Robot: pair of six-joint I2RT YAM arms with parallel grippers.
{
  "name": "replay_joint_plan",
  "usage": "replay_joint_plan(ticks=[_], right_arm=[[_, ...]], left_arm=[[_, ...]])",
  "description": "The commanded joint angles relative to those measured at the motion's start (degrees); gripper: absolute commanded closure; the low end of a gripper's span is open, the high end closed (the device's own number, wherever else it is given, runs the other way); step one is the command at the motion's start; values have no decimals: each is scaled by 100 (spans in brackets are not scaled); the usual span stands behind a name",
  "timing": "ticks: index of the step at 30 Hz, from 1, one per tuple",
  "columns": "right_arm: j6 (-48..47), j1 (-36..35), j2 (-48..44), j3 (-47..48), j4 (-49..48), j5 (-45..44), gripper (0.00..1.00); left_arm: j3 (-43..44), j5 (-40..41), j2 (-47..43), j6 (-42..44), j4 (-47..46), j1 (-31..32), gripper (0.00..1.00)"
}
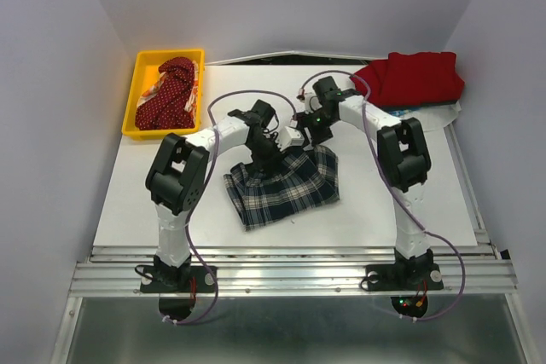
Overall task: Fold and stack the skirts
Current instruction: Fold the skirt
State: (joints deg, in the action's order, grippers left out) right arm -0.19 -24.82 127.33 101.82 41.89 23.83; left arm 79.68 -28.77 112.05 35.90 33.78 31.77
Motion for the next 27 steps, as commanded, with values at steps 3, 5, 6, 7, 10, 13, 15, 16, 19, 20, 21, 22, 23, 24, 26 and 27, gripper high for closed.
replay_joint_plan(ticks=[3, 5, 6, 7, 10, 13, 15, 16, 19, 20, 21, 22, 23, 24, 26, 27], right_arm=[[-165, 758, -665, 321, 434, -283, 30], [-219, 1012, -726, 391, 600, -187, 30], [-314, 1092, -762, 487, 645, -151, 30], [-368, 1163, -797, 566, 715, -47, 30], [-517, 1278, -1086, 873, 1083, 418, 33], [-596, 1278, -1639, 805, 1190, 866, 39], [-632, 1278, -2104, 647, 1251, 1105, 41], [-658, 1278, -2237, 463, 1286, 1341, 41], [-676, 1278, -2580, 138, 1278, 1588, 45], [-693, 1278, -2808, -99, 1217, 1798, 48], [-685, 1278, -2914, -223, 1182, 1913, 51], [-693, 1208, -3011, -346, 1138, 2027, 53], [-693, 1077, -3177, -469, 1094, 2316, 54], [-676, 963, -3249, -731, 1059, 2449, 57], [-702, 690, -3354, -1022, 962, 2661, 61], [-702, 393, -3390, -1172, 927, 2679, 62]], left_arm=[[696, 206, 326, 136, 347, 14, 90], [952, 101, 318, 259, 646, 13, 87], [1275, 100, 335, 294, 935, 14, 81], [1435, 109, 352, 295, 1033, 14, 77], [2101, 258, 519, 208, 1375, -13, 50], [2718, 319, 502, -179, 1430, -109, 28], [3025, 407, 274, -407, 1220, -267, 25], [3105, 443, 65, -713, 1123, -407, 22], [3116, 487, -375, -1058, 746, -566, 15], [3028, 513, -707, -1207, 657, -593, 15], [2888, 444, -867, -1260, 587, -619, 15], [2530, 365, -1060, -1304, 447, -628, 17], [2283, 233, -1428, -1392, 376, -628, 19], [2002, -73, -1614, -1445, 288, -628, 22], [1035, -399, -2114, -1646, -116, -628, 34], [701, -557, -2221, -1769, -265, -628, 38]])
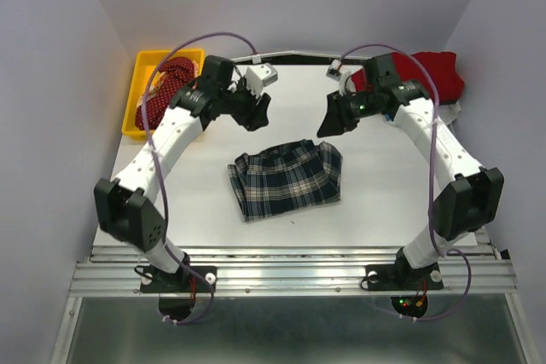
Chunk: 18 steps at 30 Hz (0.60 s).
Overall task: Fold and stack the skirts
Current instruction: Fold the skirt
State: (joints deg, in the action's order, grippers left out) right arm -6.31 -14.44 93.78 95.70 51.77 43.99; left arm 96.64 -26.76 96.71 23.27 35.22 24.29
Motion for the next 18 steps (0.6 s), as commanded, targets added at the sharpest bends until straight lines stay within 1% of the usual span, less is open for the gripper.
replay_joint_plan(ticks=[1, 2, 3, 4, 5, 6, 7, 8, 10, 11, 12, 13, 14, 16, 17, 18], right_arm=[[58, -770, -44, -944, -157, 664, 64], [190, -849, -35, -1174, -454, 699, 64], [313, -902, -18, -1403, -631, 742, 64], [514, -903, 17, -1805, -842, 760, 64], [508, -903, 79, -1922, -1131, 682, 64], [429, -903, 297, -1958, -1177, 586, 65], [411, -903, 447, -1907, -1186, 445, 65], [454, -903, 605, -1854, -1247, 366, 65], [577, -833, 1122, -1766, -1405, 164, 69], [613, -772, 1282, -1678, -1624, 102, 70], [613, -588, 1597, -1599, -1844, 58, 73], [622, -587, 1600, -1598, -1846, 57, 73], [613, -404, 1930, -1416, -1907, 23, 73], [578, -227, 2275, -1178, -1899, -82, 74], [543, -157, 2520, -1072, -1890, -179, 74], [508, -95, 2627, -862, -1890, -310, 74]], left_arm=[[-1633, -1021, -793, -821, -759, 119, 47], [-1909, -1128, -915, -1006, -945, 119, 51], [-2382, -1338, -943, -1156, -1121, 119, 53], [-2569, -1401, -952, -1332, -1410, 128, 53], [-2693, -1428, -908, -1394, -1526, 128, 53], [-2834, -1506, -847, -1465, -1684, 128, 53], [-2844, -1559, -759, -1465, -1703, 128, 53], [-2844, -1612, -489, -1483, -1712, 128, 53], [-2800, -1622, -180, -1623, -1886, 128, 53], [-2791, -1561, 117, -1667, -1974, 120, 54], [-2852, -1403, 381, -1842, -2297, 59, 55], [-2896, -1350, 384, -1843, -2492, 14, 56], [-2923, -1227, 654, -2000, -2668, -99, 56], [-2766, -1112, 971, -2089, -2932, -205, 56], [-2643, -1042, 1304, -2072, -2951, -241, 56], [-2502, -841, 1437, -1993, -2942, -250, 57]])
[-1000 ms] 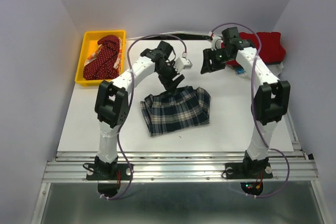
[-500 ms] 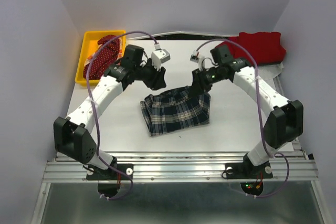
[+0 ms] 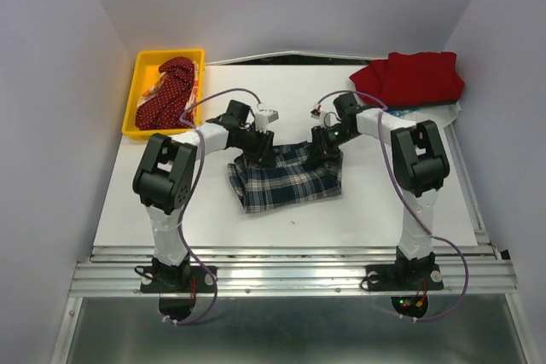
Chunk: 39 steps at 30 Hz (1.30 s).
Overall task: Fold and stack the skirts
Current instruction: Fold the skirt
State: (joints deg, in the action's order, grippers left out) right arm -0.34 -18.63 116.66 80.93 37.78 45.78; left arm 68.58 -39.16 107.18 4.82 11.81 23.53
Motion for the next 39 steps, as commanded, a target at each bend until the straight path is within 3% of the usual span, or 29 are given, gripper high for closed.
replay_joint_plan(ticks=[1, 5, 8, 9, 10, 11, 12, 13, 15, 17, 22, 27, 31, 35, 38, 39], right_arm=[[-141, 325, 418, 713, -482, -682, 74], [-63, 325, 551, 1345, -184, -693, 71], [-124, 325, 192, 2049, 255, -710, 60], [-124, 325, -10, 2120, 413, -780, 44], [-124, 325, -525, 2138, 432, -894, 38], [-124, 325, -800, 2112, 415, -1243, 32], [-142, 325, -1073, 2077, 406, -1447, 26], [-177, 325, -1571, 2042, 406, -1640, 9], [-212, 325, -2205, 1910, 414, -2229, 0], [-151, 325, -2559, 1700, 380, -2757, 0], [699, 378, -3158, 446, 362, -3093, 0], [1938, 597, -3343, -918, 29, -2996, 0], [2283, 834, -3027, -1157, -174, -2593, 0], [2459, 888, -2930, -1719, -675, -2364, 0], [2530, 888, -2816, -2150, -1157, -2153, 0], [2556, 888, -2755, -2273, -1220, -2083, 0]], left_arm=[[575, 513, 505, -104, -601, -191, 57], [1297, 620, 718, 273, -259, -200, 53], [1492, 961, 148, 844, -91, -112, 32], [1448, 1328, -411, 967, -118, -59, 27], [1344, 1549, -721, 1073, -187, -33, 21], [1299, 1952, -1351, 1213, -232, -6, 4], [1229, 1956, -1670, 1249, -302, -6, 1], [1054, 2356, -2004, 1258, -459, -6, 1], [747, 2832, -2916, 1276, -661, -15, 1], [552, 3018, -3675, 1126, -733, -15, 1], [-386, 3766, -4740, -267, -726, -50, 3], [-1799, 2855, -5425, -1804, -749, -50, 10], [-2831, 2002, -5787, -2441, -1329, -50, 10], [-2938, 1700, -5524, -2082, -1858, 204, 15], [-2457, 2236, -4753, -618, -1595, 819, 16], [-2333, 2872, -4602, 265, -1542, 1020, 15]])
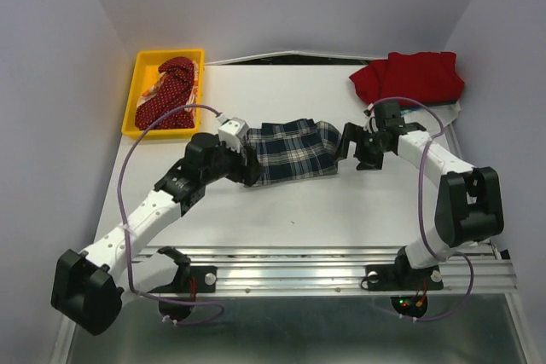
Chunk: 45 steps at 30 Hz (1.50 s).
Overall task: Fold and stack the skirts
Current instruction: Fold the skirt, then neatly place the folded skirt to the corner
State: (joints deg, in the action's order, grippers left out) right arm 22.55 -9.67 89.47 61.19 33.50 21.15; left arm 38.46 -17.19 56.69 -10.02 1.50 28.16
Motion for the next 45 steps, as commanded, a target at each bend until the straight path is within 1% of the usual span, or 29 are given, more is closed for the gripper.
replay_joint_plan(ticks=[1, 2, 3, 4, 5, 7, 8, 10, 11, 14, 21, 22, 25, 26, 28, 29, 31, 32, 33, 35, 39, 42, 45], right_arm=[[285, -8, 43, -318, -844, 460, 0], [312, -8, 131, -327, -888, 548, 0], [321, 44, 306, -301, -941, 705, 0], [329, 44, 395, -283, -959, 768, 0], [338, 105, 465, -266, -985, 873, 0], [356, 167, 641, -257, -1003, 970, 0], [373, 167, 685, -283, -1038, 1083, 0], [373, 220, 756, -335, -1064, 1172, 0], [373, 220, 773, -353, -1082, 1225, 0], [417, 220, 774, -415, -1135, 1313, 0], [654, 220, 703, -695, -1389, 1541, 0], [637, 220, 729, -705, -1416, 1568, 0], [584, 220, 887, -758, -1495, 1647, 0], [550, 220, 923, -784, -1539, 1664, 0], [540, 220, 975, -819, -1618, 1735, 0], [575, 220, 984, -897, -1775, 1822, 0], [689, 220, 967, -986, -1995, 1910, 0], [742, 220, 958, -1090, -2118, 1954, 0], [786, 220, 949, -1135, -2371, 1989, 0], [856, 220, 949, -1223, -2723, 2016, 0], [778, 220, 1081, -1267, -3155, 1964, 0], [725, 220, 1256, -1276, -3279, 1963, 0], [936, 220, 1318, -1355, -3876, 2042, 0]], left_arm=[[872, 1047, 631, 2149, -467, 1063, 13], [987, 1364, 816, 2554, -414, 1321, 12], [1206, 2124, 1253, 3254, -396, 1793, 12], [1304, 2393, 1492, 3565, -396, 2015, 12], [1418, 2561, 1903, 3856, -370, 2183, 12], [1611, 2721, 2249, 4418, -334, 2465, 12], [1786, 2773, 2572, 4569, -369, 2727, 12], [2050, 2896, 2917, 4894, -334, 2975, 13], [2104, 3010, 3232, 4974, -343, 3176, 14], [2289, 3107, 3856, 5124, -352, 3283, 14], [2201, 3573, 4667, 5449, -958, 3266, 14], [2245, 3591, 4746, 5449, -1002, 3248, 18], [2315, 3644, 4966, 5432, -1081, 3204, 25], [2368, 3635, 5027, 5441, -1125, 3152, 34], [2447, 3557, 5071, 5432, -1125, 3099, 46], [2534, 3504, 5106, 5423, -1073, 3038, 61], [2657, 3294, 5107, 5432, -924, 2976, 76], [2693, 3179, 5089, 5414, -880, 2950, 86], [2711, 2934, 5002, 5397, -827, 2880, 90], [2728, 2731, 4835, 5318, -756, 2783, 100], [2746, 2134, 4607, 5256, -511, 2634, 100], [2728, 1948, 4457, 5247, -440, 2580, 100], [2772, 1606, 4386, 5186, -335, 2475, 100]])
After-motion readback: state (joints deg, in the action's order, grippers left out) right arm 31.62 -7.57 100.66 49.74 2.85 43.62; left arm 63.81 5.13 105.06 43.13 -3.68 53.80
